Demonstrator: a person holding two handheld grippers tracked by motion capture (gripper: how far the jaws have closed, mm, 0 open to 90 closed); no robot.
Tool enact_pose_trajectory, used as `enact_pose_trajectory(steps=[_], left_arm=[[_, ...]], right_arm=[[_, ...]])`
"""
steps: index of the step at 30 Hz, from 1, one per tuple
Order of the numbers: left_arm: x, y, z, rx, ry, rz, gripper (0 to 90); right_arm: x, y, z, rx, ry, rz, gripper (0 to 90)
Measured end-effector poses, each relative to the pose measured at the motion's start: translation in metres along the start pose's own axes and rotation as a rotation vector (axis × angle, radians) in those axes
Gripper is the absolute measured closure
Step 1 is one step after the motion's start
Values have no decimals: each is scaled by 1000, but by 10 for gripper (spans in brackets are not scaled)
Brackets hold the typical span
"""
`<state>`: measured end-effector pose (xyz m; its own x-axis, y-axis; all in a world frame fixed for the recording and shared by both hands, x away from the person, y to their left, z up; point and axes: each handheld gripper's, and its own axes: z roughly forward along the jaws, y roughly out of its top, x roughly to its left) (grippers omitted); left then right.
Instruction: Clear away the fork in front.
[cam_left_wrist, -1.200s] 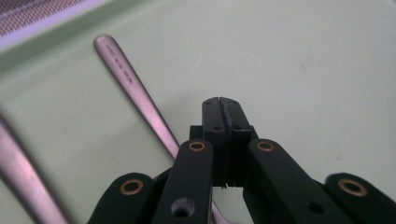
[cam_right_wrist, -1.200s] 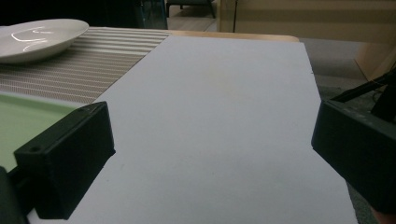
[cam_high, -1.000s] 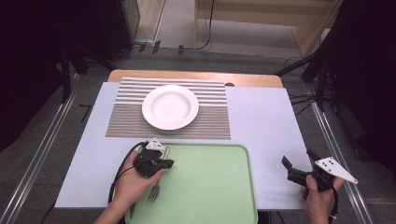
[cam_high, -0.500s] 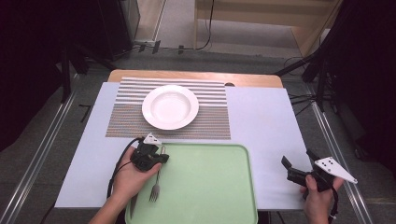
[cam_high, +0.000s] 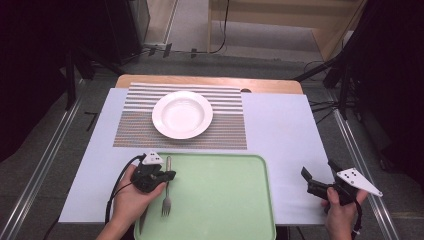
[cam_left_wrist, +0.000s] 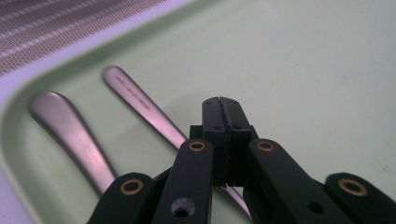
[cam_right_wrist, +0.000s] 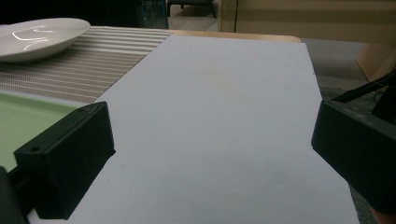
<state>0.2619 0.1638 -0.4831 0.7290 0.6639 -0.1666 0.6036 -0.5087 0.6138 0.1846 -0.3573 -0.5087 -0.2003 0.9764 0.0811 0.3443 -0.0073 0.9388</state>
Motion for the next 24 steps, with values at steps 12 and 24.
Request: enact_pose_trajectory(steps=[12,24], left_arm=[[-4,-18,-3,28,-12,-11,895],[10,-11,-18,-64,-60,-62,748]], right_arm=[[1,1,0,-1,0,2,0],[3,0,0,6,1,13,0]])
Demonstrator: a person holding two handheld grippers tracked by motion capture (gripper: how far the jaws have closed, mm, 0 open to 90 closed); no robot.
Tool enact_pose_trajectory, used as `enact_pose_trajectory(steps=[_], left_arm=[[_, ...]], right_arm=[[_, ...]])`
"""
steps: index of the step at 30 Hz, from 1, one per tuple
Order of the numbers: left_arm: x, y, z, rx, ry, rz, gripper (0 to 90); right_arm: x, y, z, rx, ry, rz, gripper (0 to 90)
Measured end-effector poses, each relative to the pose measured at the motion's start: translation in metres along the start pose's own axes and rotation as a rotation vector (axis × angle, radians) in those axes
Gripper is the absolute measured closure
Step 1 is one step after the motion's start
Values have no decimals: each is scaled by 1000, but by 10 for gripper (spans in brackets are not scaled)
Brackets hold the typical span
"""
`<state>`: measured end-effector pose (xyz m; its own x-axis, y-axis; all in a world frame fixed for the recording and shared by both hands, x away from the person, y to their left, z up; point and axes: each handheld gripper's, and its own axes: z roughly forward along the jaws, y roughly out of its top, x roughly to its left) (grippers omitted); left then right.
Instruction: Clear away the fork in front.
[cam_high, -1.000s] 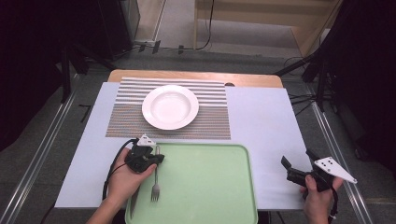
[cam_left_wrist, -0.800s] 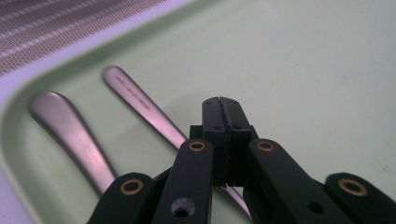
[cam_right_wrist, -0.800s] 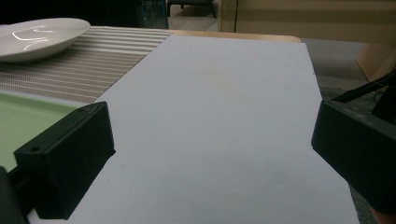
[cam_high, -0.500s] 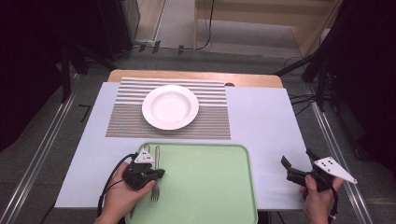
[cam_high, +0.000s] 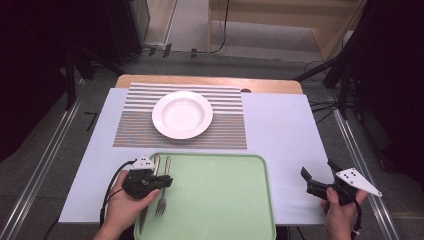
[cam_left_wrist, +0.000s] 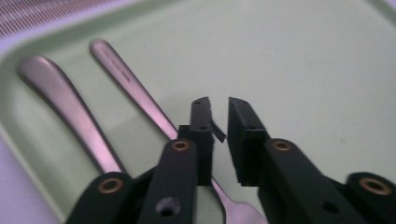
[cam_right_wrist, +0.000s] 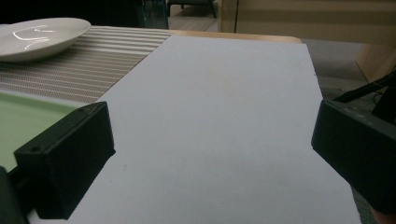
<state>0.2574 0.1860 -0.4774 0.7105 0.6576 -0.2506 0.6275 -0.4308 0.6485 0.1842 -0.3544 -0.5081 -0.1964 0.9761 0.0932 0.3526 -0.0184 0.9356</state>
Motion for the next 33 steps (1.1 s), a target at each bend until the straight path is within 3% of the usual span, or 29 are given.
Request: enact_pose_trajectory(steps=[3,7,8,10,11,12,14,15,16,21,28,30,33], left_arm=[[8,7,-5,-38,-17,-11,635],[17,12,-7,-80,13,-27,475],[23,15,-8,-99,9,-53,430],[29,18,-10,-116,-8,-77,323],[30,20,-11,-127,-2,-70,253],[32,22,-13,-140,-35,-71,121],[34,23,-16,-160,-54,-70,15],[37,26,-21,-199,-97,-67,0],[38,28,-23,-207,-100,-65,0],[46,38,-27,-212,-62,-60,0],[59,49,-26,-203,-78,-77,0],[60,51,-25,-199,-77,-66,0],[62,55,-25,-221,-42,-50,0]], right_arm=[[1,0,0,-2,1,-8,0],[2,0,-1,1,0,-18,0],[1,0,-2,-4,-3,-20,0],[2,1,-3,-10,0,-19,0],[3,1,-3,-7,2,-12,0],[3,1,-3,-10,0,-16,0],[3,1,-3,-13,-1,-24,0],[3,1,-2,-11,5,-23,0],[2,2,-1,-10,5,-26,0],[2,1,0,-11,6,-23,0],[4,3,2,-5,5,-12,0],[3,3,3,-10,5,-30,0],[4,2,4,-2,4,-29,0]])
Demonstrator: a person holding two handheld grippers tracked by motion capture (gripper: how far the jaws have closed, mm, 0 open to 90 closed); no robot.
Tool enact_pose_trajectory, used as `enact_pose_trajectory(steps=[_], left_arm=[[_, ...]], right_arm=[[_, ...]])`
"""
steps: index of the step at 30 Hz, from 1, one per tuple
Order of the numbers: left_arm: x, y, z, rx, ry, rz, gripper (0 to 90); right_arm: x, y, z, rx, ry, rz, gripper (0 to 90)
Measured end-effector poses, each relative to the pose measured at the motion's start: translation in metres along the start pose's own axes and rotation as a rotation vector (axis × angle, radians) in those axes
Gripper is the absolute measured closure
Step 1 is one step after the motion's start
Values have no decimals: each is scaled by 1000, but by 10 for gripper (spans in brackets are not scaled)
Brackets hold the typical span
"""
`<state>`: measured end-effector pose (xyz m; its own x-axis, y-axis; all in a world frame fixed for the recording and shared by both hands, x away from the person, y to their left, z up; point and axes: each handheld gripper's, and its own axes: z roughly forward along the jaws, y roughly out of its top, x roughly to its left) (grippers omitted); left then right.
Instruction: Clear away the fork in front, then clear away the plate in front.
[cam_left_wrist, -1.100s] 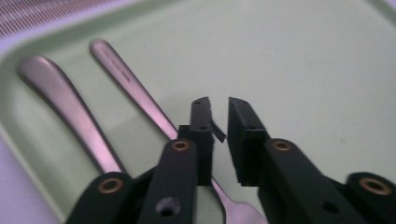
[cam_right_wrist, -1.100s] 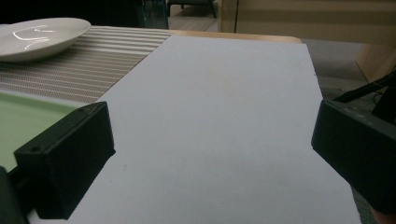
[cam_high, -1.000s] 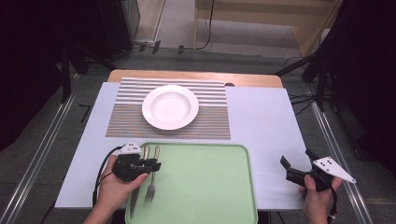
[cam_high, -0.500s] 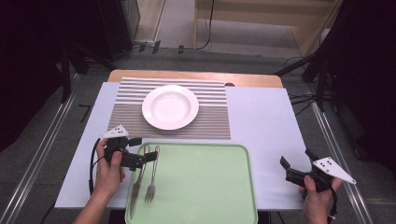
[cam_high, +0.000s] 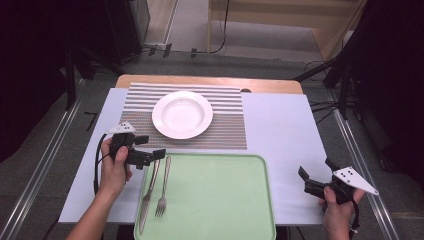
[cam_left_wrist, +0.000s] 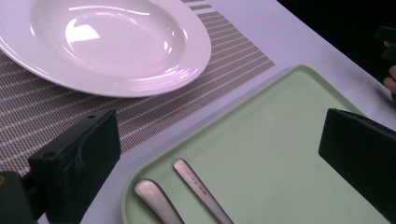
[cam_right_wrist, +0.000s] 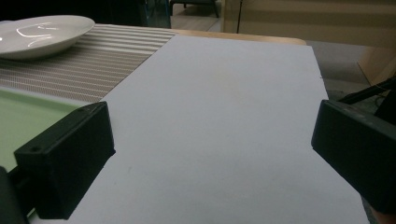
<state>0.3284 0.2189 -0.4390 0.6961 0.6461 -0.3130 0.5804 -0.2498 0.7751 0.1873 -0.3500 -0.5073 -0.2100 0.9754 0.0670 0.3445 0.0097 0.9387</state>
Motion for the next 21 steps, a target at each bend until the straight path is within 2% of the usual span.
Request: enact_pose_trajectory(steps=[2,7,9,12,14,16,17,21], left_arm=[[3,2,1,15,-4,1,0],[5,6,5,50,76,37,0],[6,8,6,59,94,46,0],[8,10,4,49,72,23,0],[12,13,2,17,46,-17,0],[13,14,1,7,46,-22,0],[15,17,0,-9,30,-7,0],[17,21,0,-26,24,-9,0]], right_arm=[[-1,0,-1,-4,-1,5,0],[-1,0,-2,1,1,7,0],[-2,0,-2,-9,0,0,0],[0,0,-2,-3,2,5,0],[0,1,-2,0,2,9,0],[-1,0,-1,-7,0,-7,0],[-1,0,-1,-7,0,-5,0],[-1,0,-1,-8,1,-1,0]])
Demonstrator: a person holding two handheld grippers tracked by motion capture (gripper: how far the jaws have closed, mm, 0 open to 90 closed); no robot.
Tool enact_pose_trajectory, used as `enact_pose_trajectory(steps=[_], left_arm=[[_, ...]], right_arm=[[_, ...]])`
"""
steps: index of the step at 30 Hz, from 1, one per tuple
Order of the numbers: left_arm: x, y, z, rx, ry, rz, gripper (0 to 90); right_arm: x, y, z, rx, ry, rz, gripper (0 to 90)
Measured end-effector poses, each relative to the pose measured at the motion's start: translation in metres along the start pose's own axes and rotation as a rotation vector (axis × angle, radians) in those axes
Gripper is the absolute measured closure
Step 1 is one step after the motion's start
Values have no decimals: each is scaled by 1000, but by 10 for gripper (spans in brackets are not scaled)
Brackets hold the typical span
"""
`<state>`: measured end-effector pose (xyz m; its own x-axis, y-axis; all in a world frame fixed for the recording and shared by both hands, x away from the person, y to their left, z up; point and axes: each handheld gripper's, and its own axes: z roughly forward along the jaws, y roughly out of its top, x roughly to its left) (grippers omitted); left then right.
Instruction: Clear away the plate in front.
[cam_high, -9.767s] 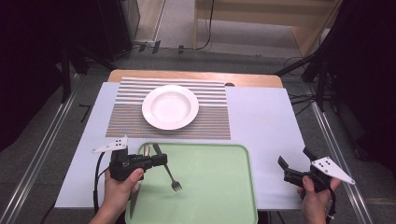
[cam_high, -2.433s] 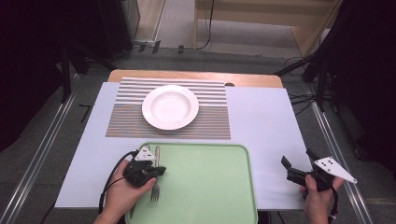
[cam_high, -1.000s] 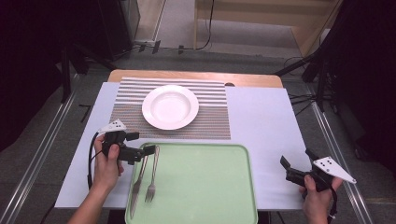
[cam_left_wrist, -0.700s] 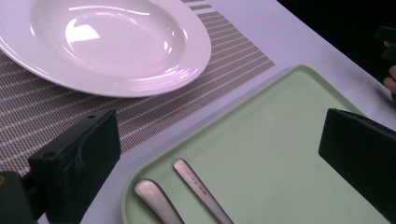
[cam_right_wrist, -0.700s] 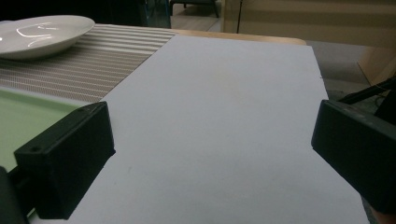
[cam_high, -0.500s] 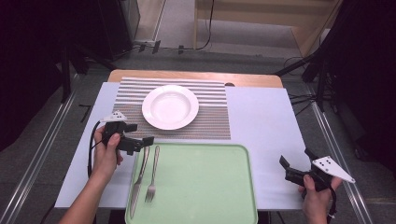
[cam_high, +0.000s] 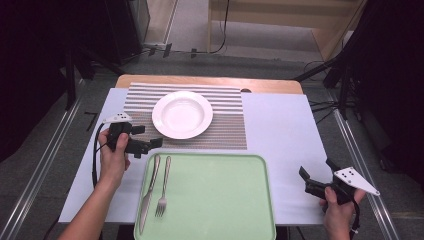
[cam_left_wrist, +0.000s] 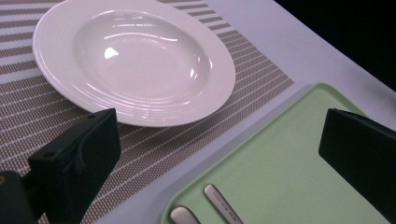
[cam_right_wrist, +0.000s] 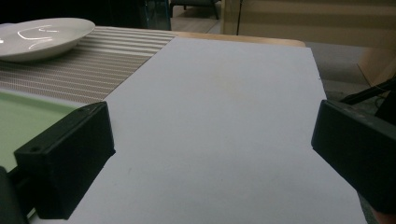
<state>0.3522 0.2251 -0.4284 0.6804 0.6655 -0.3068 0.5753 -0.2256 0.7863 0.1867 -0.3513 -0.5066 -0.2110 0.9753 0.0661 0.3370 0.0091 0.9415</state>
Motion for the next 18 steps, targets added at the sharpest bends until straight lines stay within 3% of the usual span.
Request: enact_pose_trajectory(steps=[18], left_arm=[[15,19,22,19,26,26,0]], right_arm=[[3,1,-4,-11,16,-2,0]])
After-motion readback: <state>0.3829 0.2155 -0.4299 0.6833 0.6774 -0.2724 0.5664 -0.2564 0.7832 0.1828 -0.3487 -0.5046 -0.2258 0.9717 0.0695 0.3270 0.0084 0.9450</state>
